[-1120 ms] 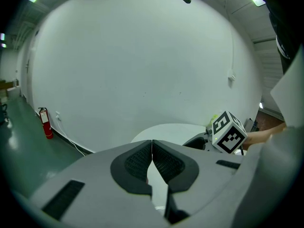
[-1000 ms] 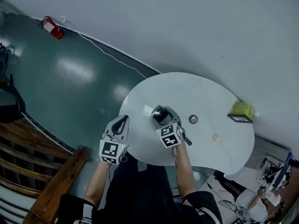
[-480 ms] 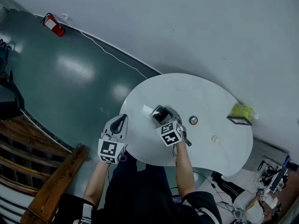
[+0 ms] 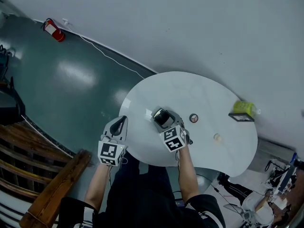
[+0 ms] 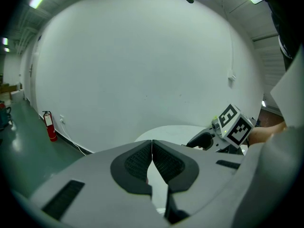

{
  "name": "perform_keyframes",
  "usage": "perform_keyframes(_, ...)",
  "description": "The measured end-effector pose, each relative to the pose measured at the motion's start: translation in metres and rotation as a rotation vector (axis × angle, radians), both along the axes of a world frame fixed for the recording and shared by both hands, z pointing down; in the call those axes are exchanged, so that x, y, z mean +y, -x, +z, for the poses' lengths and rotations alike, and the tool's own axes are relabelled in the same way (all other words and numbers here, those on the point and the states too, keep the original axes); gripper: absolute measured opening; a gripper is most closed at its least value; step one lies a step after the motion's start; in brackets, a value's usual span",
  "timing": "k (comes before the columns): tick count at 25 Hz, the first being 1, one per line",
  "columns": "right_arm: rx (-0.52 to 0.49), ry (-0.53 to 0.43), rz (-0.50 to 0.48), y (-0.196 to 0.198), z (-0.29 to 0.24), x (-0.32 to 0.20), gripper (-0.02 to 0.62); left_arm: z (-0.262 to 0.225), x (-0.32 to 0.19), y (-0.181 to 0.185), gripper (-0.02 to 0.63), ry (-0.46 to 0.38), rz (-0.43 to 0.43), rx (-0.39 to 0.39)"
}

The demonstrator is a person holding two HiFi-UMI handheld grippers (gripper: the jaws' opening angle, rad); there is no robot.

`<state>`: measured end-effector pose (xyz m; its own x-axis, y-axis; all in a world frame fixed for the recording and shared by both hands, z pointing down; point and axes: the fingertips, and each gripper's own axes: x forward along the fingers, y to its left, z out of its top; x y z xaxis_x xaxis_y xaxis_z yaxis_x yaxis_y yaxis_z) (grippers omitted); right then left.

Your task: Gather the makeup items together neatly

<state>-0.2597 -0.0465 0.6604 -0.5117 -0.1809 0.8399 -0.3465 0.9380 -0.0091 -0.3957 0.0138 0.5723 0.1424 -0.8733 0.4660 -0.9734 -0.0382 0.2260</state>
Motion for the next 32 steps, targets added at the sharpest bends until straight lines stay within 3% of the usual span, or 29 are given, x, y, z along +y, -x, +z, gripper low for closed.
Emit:
perform_keyframes(13,-0.125,-0.131,0.016,-0.055,-0.097,0.045,0.296,-0.046,0.017,-0.067,0.02,-0.069,0.078,-0.045)
perform_keyframes(23,-0.182,-0.22,0.173,-0.152,-0.154,0.062,0.296,-0.084,0.014,-0.159,0.02,-0.137,0.212,-0.062)
perform_keyframes(32,-0.153,-0.235,0.264,-0.241,-0.156,0.07,0.296,-0.079,0.017,-0.239,0.02,-0.127,0.32,-0.061)
